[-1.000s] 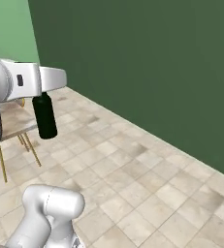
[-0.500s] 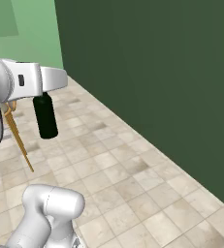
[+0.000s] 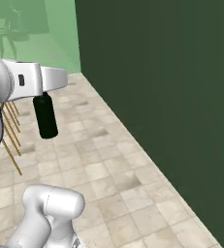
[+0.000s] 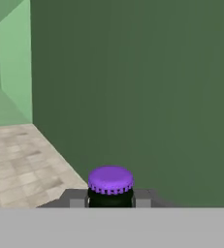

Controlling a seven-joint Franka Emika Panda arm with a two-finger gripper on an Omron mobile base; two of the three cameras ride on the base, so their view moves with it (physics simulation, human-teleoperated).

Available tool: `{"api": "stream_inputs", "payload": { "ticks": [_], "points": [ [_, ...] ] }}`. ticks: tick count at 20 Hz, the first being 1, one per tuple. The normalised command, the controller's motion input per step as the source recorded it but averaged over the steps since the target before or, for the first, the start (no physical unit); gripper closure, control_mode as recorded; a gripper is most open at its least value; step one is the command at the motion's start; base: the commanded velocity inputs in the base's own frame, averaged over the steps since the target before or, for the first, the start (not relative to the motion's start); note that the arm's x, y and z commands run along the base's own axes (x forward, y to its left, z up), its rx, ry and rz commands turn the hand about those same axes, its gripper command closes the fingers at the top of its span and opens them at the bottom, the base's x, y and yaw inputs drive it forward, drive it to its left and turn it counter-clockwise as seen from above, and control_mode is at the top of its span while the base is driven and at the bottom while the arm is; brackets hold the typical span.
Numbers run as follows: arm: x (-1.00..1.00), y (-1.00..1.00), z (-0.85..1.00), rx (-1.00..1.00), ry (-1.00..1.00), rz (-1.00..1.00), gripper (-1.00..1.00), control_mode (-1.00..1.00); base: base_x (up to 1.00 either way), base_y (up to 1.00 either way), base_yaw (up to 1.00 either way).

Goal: Get the candle and the beer from the cabinet and move them to the dining counter.

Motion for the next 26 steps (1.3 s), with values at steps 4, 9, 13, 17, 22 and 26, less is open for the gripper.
{"api": "stream_inputs", "payload": {
  "ticks": [4,9,13,17,22,26],
  "points": [
    [0.0,0.0,0.0,0.0,0.0,0.0,1.0,1.0,0.63,-0.93,0.29],
    [0.0,0.0,0.0,0.0,0.0,0.0,1.0,1.0,0.75,-0.86,0.33],
    [0.0,0.0,0.0,0.0,0.0,0.0,1.0,1.0,0.83,-0.73,0.37],
    [0.0,0.0,0.0,0.0,0.0,0.0,1.0,1.0,0.86,-0.51,0.45],
    [0.0,0.0,0.0,0.0,0.0,0.0,1.0,1.0,0.9,-0.3,0.58],
    [0.0,0.0,0.0,0.0,0.0,0.0,1.0,1.0,0.92,-0.04,0.67]
  ]
}}
